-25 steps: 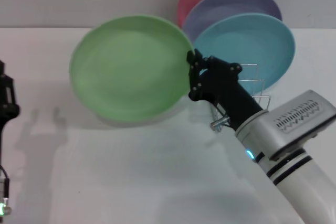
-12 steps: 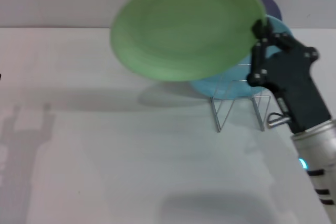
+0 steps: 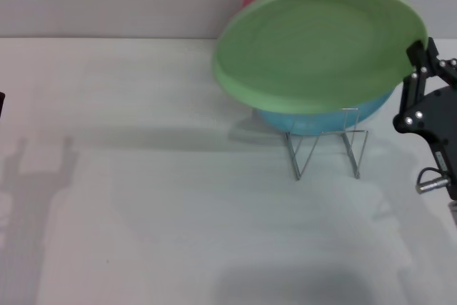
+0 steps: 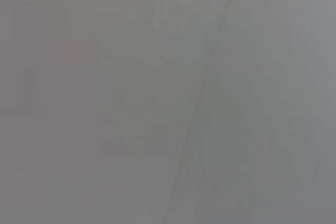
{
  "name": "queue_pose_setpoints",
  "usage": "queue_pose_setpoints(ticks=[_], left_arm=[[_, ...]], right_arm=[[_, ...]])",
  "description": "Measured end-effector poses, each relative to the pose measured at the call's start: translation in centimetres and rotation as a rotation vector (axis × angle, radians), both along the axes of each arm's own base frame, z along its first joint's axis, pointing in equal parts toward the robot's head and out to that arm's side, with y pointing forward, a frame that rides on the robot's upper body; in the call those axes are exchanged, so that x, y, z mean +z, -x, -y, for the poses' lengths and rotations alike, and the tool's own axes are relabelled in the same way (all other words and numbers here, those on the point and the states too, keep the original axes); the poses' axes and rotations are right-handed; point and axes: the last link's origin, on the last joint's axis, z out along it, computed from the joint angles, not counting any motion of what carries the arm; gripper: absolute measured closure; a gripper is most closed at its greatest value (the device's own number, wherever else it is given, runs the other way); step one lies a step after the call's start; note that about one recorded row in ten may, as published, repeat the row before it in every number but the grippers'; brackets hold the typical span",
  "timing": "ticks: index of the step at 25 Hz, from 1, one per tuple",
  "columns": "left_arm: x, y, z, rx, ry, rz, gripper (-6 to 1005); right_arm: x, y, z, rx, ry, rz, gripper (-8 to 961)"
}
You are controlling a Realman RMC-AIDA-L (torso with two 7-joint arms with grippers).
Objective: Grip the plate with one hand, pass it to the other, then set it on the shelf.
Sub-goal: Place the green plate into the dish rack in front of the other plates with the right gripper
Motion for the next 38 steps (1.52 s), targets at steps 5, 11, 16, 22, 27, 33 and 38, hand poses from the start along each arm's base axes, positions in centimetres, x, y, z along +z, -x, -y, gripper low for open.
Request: queue_pose_setpoints(ticks=[5, 11, 16, 22, 27, 33, 38], left_arm=[[0.0, -0.1, 0.0, 0.0, -0.002, -0.005, 185], [-0.3, -0.5, -0.2, -0.001, 0.0, -0.014, 184], [-0.6, -0.8, -0.3, 0.001, 0.002, -0.023, 184], [-0.7, -1.0, -0.3, 0.0, 0.005, -0.017, 184], [-0.8, -1.1, -0.3, -0.001, 0.006, -0.012, 185], [-0.9, -1.2, -0.3, -0.009, 0.012, -0.013, 188], [-1.0, -1.7, -0.3, -0.013, 0.008, -0.024, 189]], right_arm=[[0.6, -1.2, -0.2, -0.01, -0.011, 0.052, 935], [1.2, -2.2, -0.2, -0.015, -0.027, 0.108, 935], [1.7, -2.8, -0.2, -0.016, -0.047, 0.149, 936], [2.1, -3.4, -0.2, -0.023, -0.057, 0.187, 934], [2.2, -4.0, -0.3, -0.031, -0.053, 0.223, 936], [2.3, -4.5, -0.5, -0.04, -0.039, 0.261, 936], [2.4, -5.0, -0.5, -0.053, -0.032, 0.287, 935]])
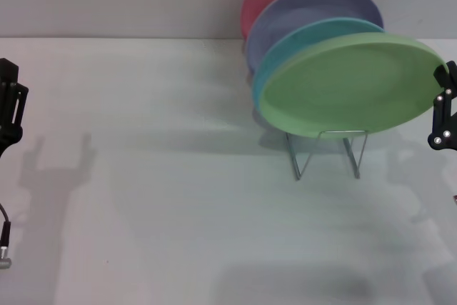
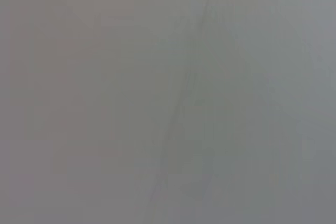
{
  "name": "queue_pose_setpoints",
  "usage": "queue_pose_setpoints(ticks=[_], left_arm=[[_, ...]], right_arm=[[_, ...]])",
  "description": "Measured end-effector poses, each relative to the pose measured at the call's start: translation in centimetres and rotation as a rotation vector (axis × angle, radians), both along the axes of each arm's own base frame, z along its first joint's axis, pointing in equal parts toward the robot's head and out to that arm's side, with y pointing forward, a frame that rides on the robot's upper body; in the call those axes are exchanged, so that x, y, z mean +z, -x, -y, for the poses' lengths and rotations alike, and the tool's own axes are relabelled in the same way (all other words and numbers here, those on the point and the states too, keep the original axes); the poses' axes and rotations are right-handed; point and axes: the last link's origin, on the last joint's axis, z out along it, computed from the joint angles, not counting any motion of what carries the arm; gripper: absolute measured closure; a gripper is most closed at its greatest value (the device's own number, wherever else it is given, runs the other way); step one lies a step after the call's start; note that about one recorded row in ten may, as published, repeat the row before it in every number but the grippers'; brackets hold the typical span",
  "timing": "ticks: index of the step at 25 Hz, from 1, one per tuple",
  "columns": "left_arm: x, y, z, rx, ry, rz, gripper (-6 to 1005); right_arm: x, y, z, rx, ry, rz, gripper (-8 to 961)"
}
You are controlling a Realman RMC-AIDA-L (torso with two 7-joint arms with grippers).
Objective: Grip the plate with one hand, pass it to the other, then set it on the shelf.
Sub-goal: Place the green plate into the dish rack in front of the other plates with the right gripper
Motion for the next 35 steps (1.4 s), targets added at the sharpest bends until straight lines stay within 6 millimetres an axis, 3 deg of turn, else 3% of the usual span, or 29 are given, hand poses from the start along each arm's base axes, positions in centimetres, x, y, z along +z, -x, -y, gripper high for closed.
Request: queue_pose_setpoints(ticks=[35], left_arm=[[0.0, -0.5, -0.3, -0.003, -0.012, -0.017, 188]], right_arm=[[-1.1, -1.4, -0.8, -0.1, 0.066, 0.06, 934]])
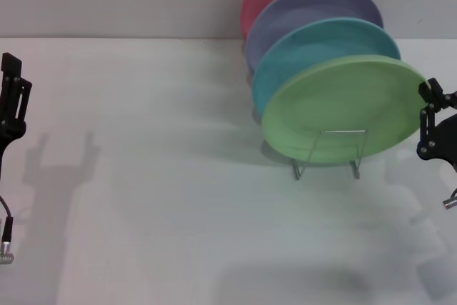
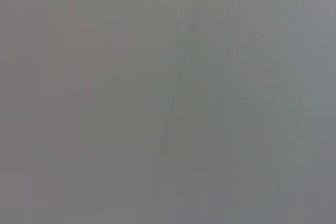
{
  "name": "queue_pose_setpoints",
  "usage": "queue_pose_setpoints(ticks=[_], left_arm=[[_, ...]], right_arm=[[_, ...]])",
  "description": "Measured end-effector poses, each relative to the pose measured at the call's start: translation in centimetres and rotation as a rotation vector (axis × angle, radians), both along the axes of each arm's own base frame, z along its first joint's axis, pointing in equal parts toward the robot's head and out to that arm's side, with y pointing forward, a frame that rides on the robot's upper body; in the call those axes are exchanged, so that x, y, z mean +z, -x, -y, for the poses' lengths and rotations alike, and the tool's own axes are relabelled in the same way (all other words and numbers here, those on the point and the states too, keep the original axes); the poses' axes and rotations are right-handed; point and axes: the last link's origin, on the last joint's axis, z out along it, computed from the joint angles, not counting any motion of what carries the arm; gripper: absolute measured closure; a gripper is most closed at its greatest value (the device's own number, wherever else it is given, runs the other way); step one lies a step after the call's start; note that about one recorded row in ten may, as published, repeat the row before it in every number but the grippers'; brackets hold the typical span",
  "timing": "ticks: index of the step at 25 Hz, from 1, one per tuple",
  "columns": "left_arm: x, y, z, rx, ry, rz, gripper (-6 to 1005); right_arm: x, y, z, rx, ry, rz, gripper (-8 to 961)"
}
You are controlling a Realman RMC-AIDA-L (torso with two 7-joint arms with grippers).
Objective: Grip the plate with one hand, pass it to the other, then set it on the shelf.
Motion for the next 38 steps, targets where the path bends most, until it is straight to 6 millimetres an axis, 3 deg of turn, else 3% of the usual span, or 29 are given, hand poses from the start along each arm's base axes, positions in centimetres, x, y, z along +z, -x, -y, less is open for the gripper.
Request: queue_pose_setpoints(ticks=[14, 26, 35, 38], left_arm=[[0.0, 0.0, 0.0, -0.001, -0.002, -0.001, 188], [0.2, 0.0, 0.1, -0.004, -0.008, 0.002, 189], [0.3, 0.0, 0.1, -0.006, -0.011, -0.003, 189], [0.3, 0.1, 0.1, -0.004, -0.011, -0.008, 189]], right_arm=[[-0.6, -0.2, -0.3, -0.028, 0.029, 0.008, 934], [-0.8, 0.3, 0.0, -0.007, 0.032, -0.013, 794], [1.9, 0.4, 3.2, 0.073, -0.1, -0.164, 634], [4.7, -0.9, 4.3, 0.04, -0.237, -0.293, 599]])
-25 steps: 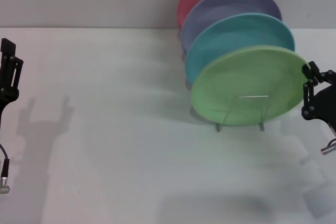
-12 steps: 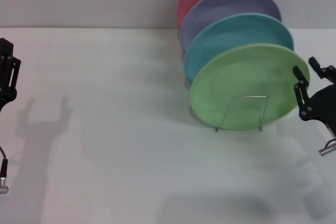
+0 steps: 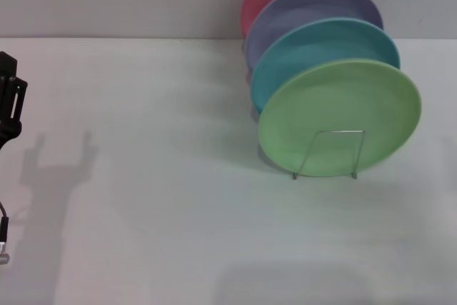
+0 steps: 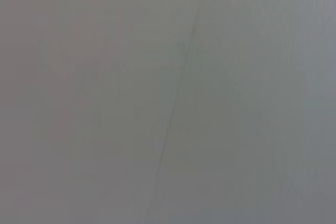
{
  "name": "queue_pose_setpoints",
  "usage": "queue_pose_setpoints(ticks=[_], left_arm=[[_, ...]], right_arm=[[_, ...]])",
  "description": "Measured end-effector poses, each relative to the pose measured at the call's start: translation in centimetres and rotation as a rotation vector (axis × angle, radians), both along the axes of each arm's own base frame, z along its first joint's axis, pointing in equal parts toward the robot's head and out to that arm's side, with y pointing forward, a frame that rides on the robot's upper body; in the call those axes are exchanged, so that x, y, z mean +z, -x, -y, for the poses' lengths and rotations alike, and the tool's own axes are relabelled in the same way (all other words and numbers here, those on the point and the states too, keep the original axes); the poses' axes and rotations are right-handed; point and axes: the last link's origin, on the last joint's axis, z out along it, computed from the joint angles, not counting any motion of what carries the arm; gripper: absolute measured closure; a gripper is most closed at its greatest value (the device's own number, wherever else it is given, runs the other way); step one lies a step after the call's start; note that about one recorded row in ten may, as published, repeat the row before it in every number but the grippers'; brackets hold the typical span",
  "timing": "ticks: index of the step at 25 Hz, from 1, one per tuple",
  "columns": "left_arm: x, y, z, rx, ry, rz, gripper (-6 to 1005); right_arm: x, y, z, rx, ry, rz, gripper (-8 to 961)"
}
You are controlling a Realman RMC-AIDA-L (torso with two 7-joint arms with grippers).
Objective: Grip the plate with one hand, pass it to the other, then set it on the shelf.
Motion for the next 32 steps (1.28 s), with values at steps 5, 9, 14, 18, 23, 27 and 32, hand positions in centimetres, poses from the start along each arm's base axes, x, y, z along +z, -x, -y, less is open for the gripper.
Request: queue_pose_setpoints(ticks=[5, 9, 14, 18, 23, 27, 32], left_arm=[[-0.2, 0.3, -0.3, 0.02, 0.014, -0.027, 189], [-0.5, 0.6, -0.7, 0.054, 0.025, -0.098, 189], [-1.1, 1.0, -0.9, 0.092, 0.048, -0.18, 188], [-0.9, 1.4, -0.9, 0.096, 0.052, -0.195, 188], [-0.9, 1.6, -1.5, 0.097, 0.068, -0.205, 188], [-0.7, 2.2, -2.1, 0.094, 0.085, -0.215, 188], [-0.4, 2.6, -2.6, 0.089, 0.092, -0.219, 188]], right_arm=[[5.1, -4.6, 0.2, -0.098, -0.086, -0.32, 554], [7.2, -6.6, -1.0, -0.124, -0.004, -0.456, 475], [6.0, -5.2, -2.3, -0.119, -0.024, -0.381, 365], [5.1, -4.6, -2.8, -0.13, -0.047, -0.36, 285], [4.5, -4.3, -3.5, -0.157, -0.063, -0.331, 228], [4.3, -4.1, -4.1, -0.17, -0.068, -0.334, 228], [4.4, -4.1, -4.5, -0.177, -0.078, -0.333, 229]])
